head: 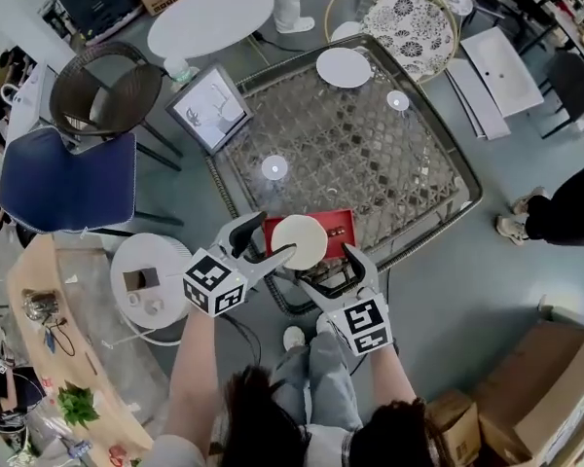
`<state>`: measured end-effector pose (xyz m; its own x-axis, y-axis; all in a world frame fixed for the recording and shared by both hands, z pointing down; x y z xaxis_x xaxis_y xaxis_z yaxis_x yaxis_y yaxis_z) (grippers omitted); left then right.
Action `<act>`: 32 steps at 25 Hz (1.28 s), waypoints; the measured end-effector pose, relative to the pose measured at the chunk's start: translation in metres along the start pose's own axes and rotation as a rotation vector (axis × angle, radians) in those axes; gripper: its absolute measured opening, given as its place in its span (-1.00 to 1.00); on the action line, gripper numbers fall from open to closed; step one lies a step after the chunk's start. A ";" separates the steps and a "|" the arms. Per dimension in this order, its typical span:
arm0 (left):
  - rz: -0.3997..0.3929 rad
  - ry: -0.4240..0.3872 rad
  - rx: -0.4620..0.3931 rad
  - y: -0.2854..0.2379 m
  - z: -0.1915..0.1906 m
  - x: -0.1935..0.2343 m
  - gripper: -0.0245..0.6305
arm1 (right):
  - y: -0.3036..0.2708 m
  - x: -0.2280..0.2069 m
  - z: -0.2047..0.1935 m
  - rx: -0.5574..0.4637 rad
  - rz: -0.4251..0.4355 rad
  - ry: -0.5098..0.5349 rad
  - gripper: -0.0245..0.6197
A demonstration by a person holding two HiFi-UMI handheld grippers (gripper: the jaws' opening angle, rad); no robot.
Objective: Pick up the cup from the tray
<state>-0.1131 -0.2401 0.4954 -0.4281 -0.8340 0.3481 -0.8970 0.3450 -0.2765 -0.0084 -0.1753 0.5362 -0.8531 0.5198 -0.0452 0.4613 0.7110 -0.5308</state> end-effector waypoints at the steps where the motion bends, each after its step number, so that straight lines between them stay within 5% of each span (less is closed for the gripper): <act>1: -0.049 0.012 0.006 -0.006 -0.001 0.003 0.11 | -0.004 0.001 0.000 -0.012 -0.007 0.000 0.48; 4: -0.200 0.051 0.031 -0.030 -0.005 0.002 0.11 | -0.015 0.004 0.000 -0.037 -0.014 0.004 0.47; 7: -0.250 0.086 0.012 -0.045 -0.005 0.002 0.11 | -0.024 0.004 0.002 -0.063 -0.015 0.001 0.44; 13: -0.192 0.170 -0.167 -0.047 -0.002 0.014 0.00 | -0.037 0.002 0.002 -0.079 0.002 0.041 0.42; 15: -0.133 0.193 -0.222 -0.045 -0.003 0.018 -0.25 | -0.040 0.004 0.001 -0.082 0.002 0.042 0.42; 18: -0.071 0.188 -0.247 -0.044 -0.004 0.020 -0.45 | -0.041 0.003 0.001 -0.077 0.008 0.068 0.44; 22: -0.060 0.173 -0.261 -0.041 -0.004 0.012 -0.41 | -0.042 0.004 0.001 -0.061 0.030 0.088 0.45; 25: -0.213 0.114 -0.200 -0.038 -0.006 -0.005 0.05 | -0.039 0.003 -0.002 -0.054 0.105 0.122 0.45; 29: -0.329 -0.078 0.009 -0.034 -0.021 -0.014 0.08 | -0.038 0.001 -0.002 -0.035 0.212 0.188 0.45; 32: -0.361 -0.067 0.011 -0.032 -0.022 -0.018 0.09 | -0.037 -0.003 -0.004 -0.020 0.270 0.202 0.44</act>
<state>-0.0790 -0.2270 0.5181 -0.0759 -0.9277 0.3654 -0.9875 0.0191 -0.1565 -0.0223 -0.2010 0.5589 -0.6349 0.7725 -0.0119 0.6704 0.5432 -0.5055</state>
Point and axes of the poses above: the fingertips, and each gripper's own axes: y backward along the fingers, x to its left, z out of its top, the point moved 3 cm from there along y, backward along the fingers, and after that the axes turned 9 degrees about -z, right-handed, at the moved point
